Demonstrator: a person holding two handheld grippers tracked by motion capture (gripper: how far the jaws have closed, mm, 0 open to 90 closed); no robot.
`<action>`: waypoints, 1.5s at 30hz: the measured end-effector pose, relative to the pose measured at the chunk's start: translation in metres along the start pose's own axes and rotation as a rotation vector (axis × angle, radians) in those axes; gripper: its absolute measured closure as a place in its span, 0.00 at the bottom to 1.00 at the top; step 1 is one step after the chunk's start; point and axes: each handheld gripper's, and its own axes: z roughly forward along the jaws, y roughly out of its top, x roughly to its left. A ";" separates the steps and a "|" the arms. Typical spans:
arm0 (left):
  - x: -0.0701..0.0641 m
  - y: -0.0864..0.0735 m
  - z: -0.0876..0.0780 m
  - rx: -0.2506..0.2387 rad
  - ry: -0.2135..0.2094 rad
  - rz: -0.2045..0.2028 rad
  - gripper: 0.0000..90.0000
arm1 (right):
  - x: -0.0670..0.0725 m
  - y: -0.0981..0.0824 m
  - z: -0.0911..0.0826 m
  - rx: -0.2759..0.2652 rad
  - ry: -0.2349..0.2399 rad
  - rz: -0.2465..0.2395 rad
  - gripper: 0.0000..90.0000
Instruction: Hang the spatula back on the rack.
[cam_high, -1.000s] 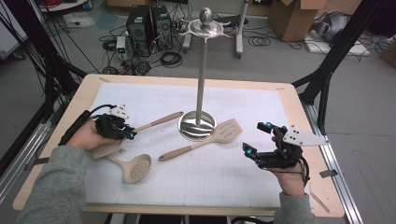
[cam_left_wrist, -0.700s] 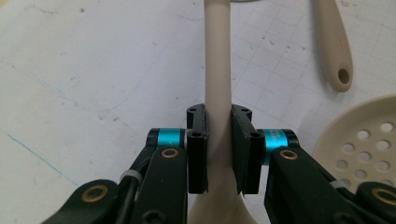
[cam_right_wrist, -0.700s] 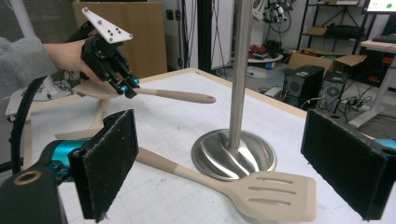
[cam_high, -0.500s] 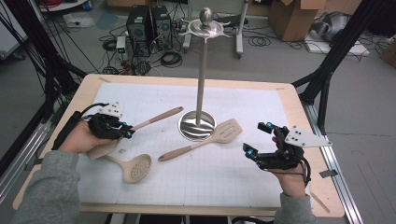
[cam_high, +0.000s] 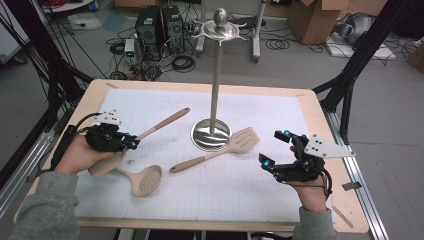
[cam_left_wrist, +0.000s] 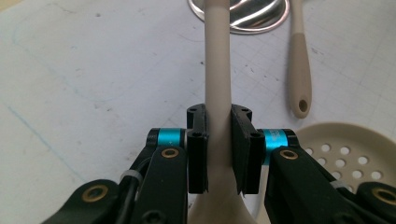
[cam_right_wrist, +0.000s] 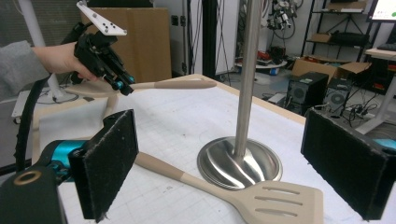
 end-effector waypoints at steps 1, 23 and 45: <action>0.000 0.000 -0.002 -0.007 0.004 -0.004 0.86 | 0.000 0.000 0.000 -0.003 0.001 -0.002 0.11; -0.016 0.025 -0.029 -0.131 0.037 0.019 0.86 | -0.001 0.003 0.003 -0.013 0.013 0.000 0.11; -0.029 0.051 -0.049 -0.199 0.035 0.011 0.86 | -0.002 0.003 0.001 -0.027 0.008 0.005 0.11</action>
